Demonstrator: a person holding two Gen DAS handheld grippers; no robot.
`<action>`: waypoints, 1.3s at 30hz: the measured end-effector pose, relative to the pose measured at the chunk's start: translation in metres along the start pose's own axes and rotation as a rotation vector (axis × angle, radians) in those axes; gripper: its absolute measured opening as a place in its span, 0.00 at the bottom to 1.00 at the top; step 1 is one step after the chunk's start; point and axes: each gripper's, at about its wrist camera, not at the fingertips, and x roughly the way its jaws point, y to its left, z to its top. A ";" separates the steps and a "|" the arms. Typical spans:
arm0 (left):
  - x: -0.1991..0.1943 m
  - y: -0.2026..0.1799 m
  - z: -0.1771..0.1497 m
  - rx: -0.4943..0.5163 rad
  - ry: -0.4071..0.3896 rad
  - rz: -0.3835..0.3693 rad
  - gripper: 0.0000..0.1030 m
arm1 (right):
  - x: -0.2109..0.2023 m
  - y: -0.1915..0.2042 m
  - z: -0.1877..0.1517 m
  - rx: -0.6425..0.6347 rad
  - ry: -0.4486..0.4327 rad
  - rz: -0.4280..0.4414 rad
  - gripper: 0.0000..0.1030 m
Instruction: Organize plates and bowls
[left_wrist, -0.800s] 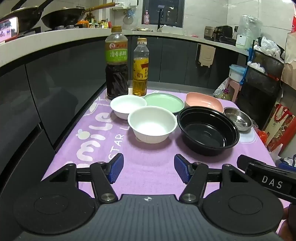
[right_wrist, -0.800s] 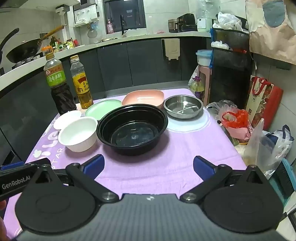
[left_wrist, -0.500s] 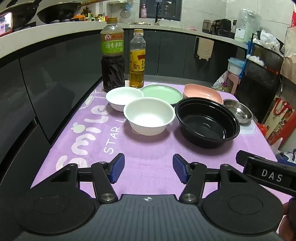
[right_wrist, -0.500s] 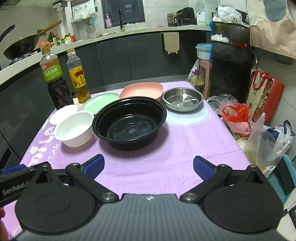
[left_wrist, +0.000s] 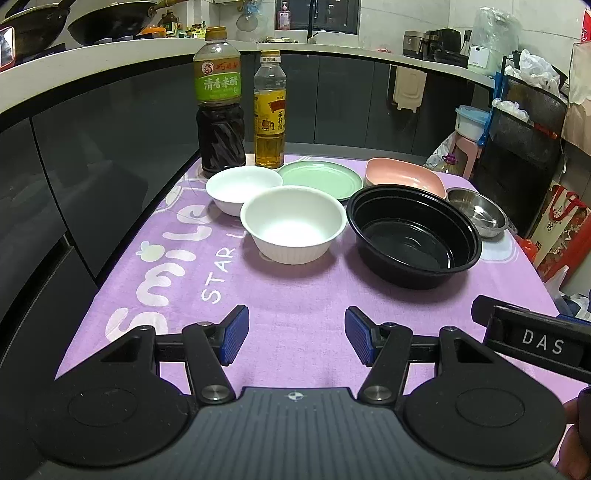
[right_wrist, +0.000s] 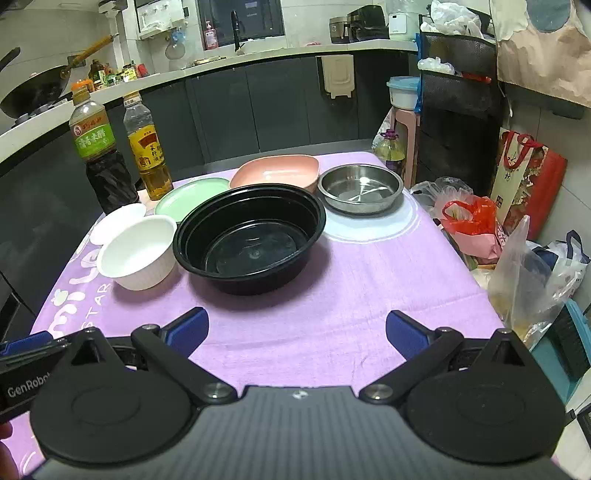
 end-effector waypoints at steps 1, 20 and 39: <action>0.000 0.000 0.000 0.001 0.001 -0.001 0.53 | 0.001 -0.001 0.000 0.001 0.002 0.000 0.66; 0.018 -0.002 -0.002 0.003 0.041 -0.009 0.53 | 0.015 -0.005 -0.001 0.015 0.039 -0.011 0.66; 0.025 -0.001 -0.003 -0.005 0.065 -0.006 0.53 | 0.020 -0.005 -0.001 0.020 0.057 -0.012 0.66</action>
